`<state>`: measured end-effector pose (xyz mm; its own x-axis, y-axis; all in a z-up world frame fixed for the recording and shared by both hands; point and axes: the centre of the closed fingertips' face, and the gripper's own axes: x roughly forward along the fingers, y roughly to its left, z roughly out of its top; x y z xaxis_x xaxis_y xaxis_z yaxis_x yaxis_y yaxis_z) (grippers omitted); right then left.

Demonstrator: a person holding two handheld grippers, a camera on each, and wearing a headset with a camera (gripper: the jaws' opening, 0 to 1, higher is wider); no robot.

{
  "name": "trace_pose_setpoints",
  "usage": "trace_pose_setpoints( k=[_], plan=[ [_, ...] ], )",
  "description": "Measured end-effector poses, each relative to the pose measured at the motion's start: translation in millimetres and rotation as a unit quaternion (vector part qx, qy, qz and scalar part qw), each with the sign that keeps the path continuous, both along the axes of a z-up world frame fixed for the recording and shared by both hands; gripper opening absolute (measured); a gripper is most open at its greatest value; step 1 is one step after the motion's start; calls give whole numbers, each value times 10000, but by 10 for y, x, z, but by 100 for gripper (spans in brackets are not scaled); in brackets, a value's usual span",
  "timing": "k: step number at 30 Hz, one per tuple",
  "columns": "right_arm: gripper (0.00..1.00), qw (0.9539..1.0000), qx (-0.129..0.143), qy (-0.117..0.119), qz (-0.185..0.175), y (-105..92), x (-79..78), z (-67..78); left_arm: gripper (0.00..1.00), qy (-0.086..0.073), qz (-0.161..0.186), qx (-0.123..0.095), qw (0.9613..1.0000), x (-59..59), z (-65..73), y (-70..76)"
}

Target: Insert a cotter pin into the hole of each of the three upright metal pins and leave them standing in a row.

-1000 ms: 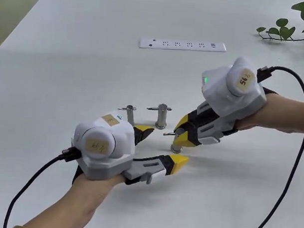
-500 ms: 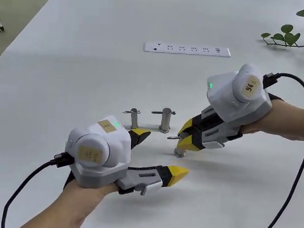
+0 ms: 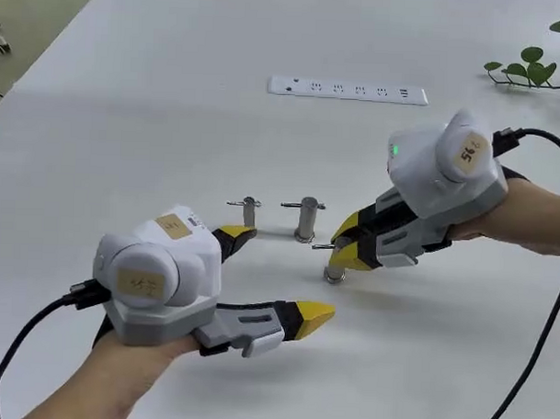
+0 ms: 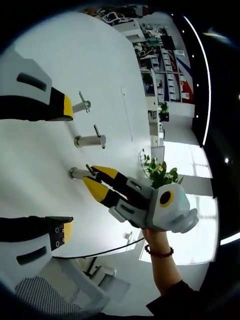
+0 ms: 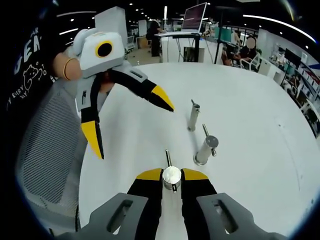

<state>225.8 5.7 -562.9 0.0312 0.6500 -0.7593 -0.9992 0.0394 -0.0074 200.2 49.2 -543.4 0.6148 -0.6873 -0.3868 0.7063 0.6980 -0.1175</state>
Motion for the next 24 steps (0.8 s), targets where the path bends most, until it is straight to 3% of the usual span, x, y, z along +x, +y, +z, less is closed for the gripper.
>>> trace_pose_setpoints(
  k=[10,24],
  plan=[
    [8,9998,-92,-131,-81,-47,97,51,79,-20,241,31,9997,39,50,212],
    [8,9992,-155,-207,-296,-206,248,28,81,-59,369,82,9993,13,93,362]
  ],
)
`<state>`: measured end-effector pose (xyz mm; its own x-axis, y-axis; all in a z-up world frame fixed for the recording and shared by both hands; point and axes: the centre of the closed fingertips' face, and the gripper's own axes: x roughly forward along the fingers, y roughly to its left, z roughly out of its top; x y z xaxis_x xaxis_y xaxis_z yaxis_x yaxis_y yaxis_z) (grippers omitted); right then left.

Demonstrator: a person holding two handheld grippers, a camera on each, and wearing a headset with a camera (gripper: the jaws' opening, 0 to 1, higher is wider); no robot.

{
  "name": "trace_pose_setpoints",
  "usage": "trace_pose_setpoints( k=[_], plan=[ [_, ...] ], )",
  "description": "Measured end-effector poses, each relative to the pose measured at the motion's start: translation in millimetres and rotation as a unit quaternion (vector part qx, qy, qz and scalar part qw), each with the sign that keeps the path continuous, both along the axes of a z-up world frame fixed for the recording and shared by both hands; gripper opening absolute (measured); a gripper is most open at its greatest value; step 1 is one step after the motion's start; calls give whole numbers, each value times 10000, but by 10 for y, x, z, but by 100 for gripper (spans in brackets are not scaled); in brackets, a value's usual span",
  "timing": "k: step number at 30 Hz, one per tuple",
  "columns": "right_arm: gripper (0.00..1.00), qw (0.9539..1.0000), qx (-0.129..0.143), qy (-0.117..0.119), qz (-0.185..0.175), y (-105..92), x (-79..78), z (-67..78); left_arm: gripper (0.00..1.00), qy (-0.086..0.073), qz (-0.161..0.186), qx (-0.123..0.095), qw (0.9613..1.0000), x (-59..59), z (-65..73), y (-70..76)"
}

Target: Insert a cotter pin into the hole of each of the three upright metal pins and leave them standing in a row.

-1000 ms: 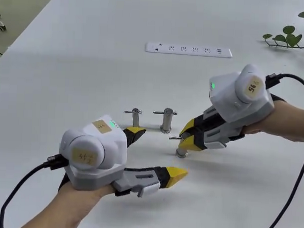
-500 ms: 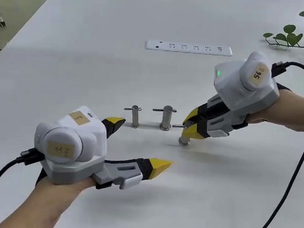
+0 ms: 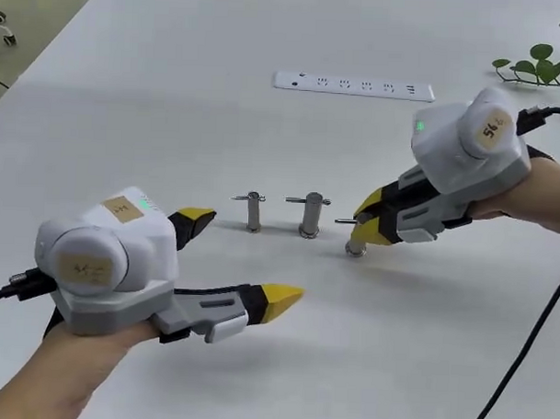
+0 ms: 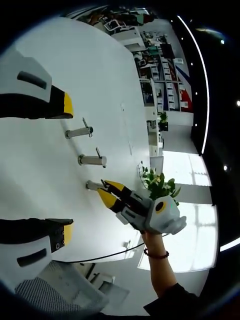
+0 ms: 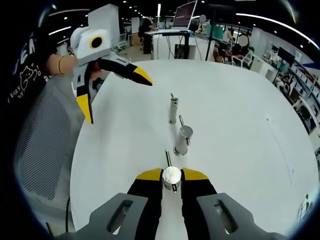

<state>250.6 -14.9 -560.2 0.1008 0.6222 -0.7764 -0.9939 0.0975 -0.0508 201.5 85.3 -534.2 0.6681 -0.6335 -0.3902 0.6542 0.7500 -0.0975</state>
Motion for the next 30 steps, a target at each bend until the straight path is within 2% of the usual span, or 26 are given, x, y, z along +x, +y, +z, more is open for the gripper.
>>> trace_pose_setpoints(
  k=[4,12,16,19,25,30],
  plan=[
    [8,10000,26,-14,-75,-47,47,-1,81,-14,-31,93,10000,-31,-26,28],
    [8,9999,4,-54,-160,-111,131,-28,83,-22,66,115,9999,-25,-42,78],
    [8,9998,1,-56,-188,-131,173,-55,83,67,104,124,9998,-45,-92,106],
    [8,9997,23,-57,-245,-142,215,-62,83,60,109,129,9998,-62,-92,115],
    [8,9995,78,-11,-320,-153,272,-69,84,54,135,124,9998,-54,-92,132],
    [8,9996,105,39,-248,-139,293,-63,84,50,130,125,9998,-51,-92,133]
  ],
)
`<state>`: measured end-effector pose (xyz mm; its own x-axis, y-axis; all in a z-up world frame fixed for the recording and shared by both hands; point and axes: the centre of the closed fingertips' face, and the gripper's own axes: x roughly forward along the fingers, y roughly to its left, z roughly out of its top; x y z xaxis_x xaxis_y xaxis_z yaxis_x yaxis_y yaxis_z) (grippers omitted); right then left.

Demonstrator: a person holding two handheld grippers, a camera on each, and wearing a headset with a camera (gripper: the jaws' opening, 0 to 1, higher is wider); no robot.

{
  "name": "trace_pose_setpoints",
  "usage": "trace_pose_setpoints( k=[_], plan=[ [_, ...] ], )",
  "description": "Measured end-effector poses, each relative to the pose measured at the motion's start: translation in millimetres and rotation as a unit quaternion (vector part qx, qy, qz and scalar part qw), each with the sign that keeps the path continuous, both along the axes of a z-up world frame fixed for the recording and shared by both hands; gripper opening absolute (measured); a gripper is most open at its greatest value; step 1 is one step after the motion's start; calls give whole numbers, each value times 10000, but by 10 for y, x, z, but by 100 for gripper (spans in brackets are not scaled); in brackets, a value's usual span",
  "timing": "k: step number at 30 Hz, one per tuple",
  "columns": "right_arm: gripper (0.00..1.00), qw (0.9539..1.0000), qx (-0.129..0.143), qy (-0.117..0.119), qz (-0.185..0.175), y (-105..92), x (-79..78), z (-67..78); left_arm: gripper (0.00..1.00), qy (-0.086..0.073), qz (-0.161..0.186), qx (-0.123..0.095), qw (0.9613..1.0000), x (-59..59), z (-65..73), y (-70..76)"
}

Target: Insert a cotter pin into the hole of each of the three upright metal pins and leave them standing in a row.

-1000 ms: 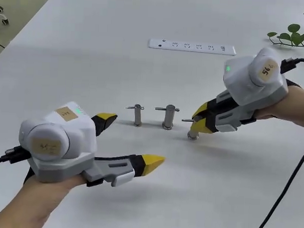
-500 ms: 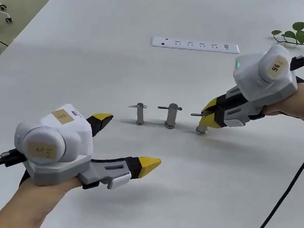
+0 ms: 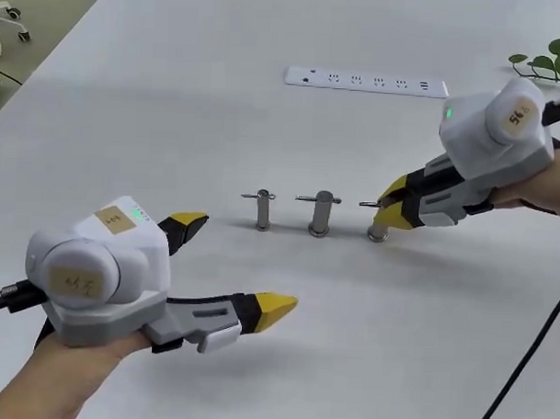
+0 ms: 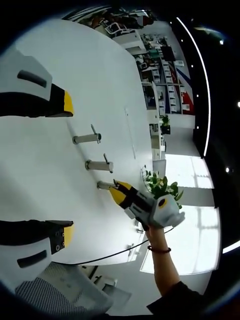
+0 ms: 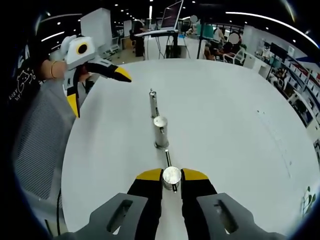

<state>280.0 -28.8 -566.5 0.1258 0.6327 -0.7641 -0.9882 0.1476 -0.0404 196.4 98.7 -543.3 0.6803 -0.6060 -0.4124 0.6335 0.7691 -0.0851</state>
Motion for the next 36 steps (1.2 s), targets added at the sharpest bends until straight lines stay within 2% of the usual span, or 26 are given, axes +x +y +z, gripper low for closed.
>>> trace_pose_setpoints(
  k=[14,18,22,26,29,31,36],
  plan=[
    [10,9996,-190,-70,197,-2,4,-30,85,29,11,-5,10000,-1,3,10],
    [16,9996,-227,-93,122,-21,4,-49,85,37,8,16,10000,7,8,10],
    [25,9993,-237,-95,-277,-85,26,-15,85,50,60,-70,9999,34,31,21],
    [30,9974,81,-19,-720,-74,7,105,85,71,103,-84,9999,56,53,33],
    [34,9934,157,40,-1139,-104,-45,174,84,120,216,-185,9995,90,79,54],
    [38,9918,228,35,-1258,-103,-85,210,84,126,263,-215,9993,105,103,64],
    [43,9796,589,139,-1917,-107,-204,333,84,77,331,-222,9992,126,196,80]
  ],
)
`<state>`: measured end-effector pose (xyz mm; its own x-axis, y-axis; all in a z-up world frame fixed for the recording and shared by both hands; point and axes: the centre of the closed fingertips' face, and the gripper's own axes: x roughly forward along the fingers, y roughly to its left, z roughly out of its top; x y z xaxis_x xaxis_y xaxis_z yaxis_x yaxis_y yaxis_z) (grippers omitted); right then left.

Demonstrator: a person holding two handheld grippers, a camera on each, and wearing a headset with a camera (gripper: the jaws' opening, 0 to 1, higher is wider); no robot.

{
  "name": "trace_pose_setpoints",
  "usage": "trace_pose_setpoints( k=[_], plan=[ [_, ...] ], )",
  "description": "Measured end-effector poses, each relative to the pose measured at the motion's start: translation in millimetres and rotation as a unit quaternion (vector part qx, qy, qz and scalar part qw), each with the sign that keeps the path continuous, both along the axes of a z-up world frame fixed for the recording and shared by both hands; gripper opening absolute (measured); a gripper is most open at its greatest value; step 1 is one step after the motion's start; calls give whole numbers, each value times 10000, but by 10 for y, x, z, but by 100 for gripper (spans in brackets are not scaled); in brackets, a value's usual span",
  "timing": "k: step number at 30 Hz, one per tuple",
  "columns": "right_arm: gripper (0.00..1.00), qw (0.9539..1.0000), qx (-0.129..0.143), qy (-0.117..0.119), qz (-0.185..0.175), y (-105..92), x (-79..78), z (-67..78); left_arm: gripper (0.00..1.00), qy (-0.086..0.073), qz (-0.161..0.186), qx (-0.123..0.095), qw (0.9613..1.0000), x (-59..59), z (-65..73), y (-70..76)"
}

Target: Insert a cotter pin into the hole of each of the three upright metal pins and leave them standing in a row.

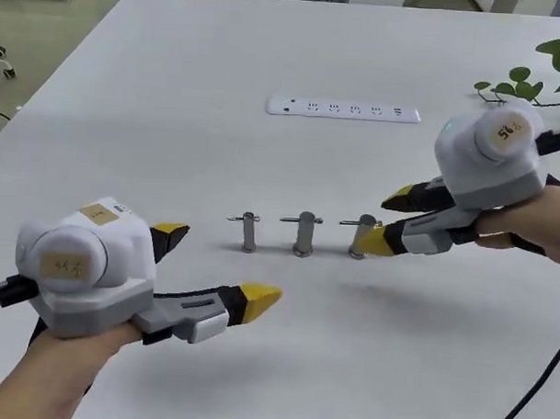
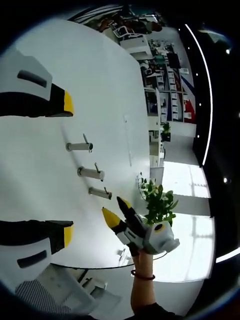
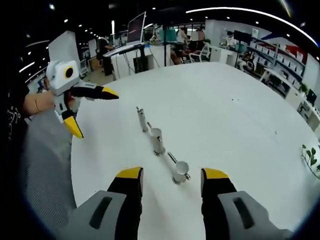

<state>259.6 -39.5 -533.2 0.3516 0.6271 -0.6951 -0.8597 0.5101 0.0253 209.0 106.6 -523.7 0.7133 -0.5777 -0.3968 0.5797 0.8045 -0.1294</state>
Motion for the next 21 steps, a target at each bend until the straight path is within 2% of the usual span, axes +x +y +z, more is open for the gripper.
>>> trace_pose_setpoints(
  k=[5,6,7,10,11,14,16,20,21],
  plan=[
    [48,9990,263,-26,-358,-6,-102,62,83,77,111,-1,9999,8,28,38],
    [48,9976,369,-39,-587,-11,-102,86,82,150,147,49,9998,7,7,61],
    [48,9968,439,-37,-664,2,-118,100,81,196,173,94,9996,5,-9,79],
    [48,9939,610,-99,-914,31,-169,132,81,194,256,98,9994,15,-2,114],
    [48,9923,635,-113,-1053,26,-182,138,81,184,266,82,9994,16,7,116],
    [51,9852,953,-198,-1413,48,-198,193,81,177,378,24,9991,19,43,134],
    [53,9834,1041,-206,-1474,59,-247,184,81,176,440,-4,9989,15,58,147],
    [59,9748,1336,-207,-1776,83,-324,185,81,149,524,13,9985,-13,61,183],
    [60,9745,1336,-210,-1790,82,-344,171,81,139,543,44,9984,-26,59,192]
  ],
)
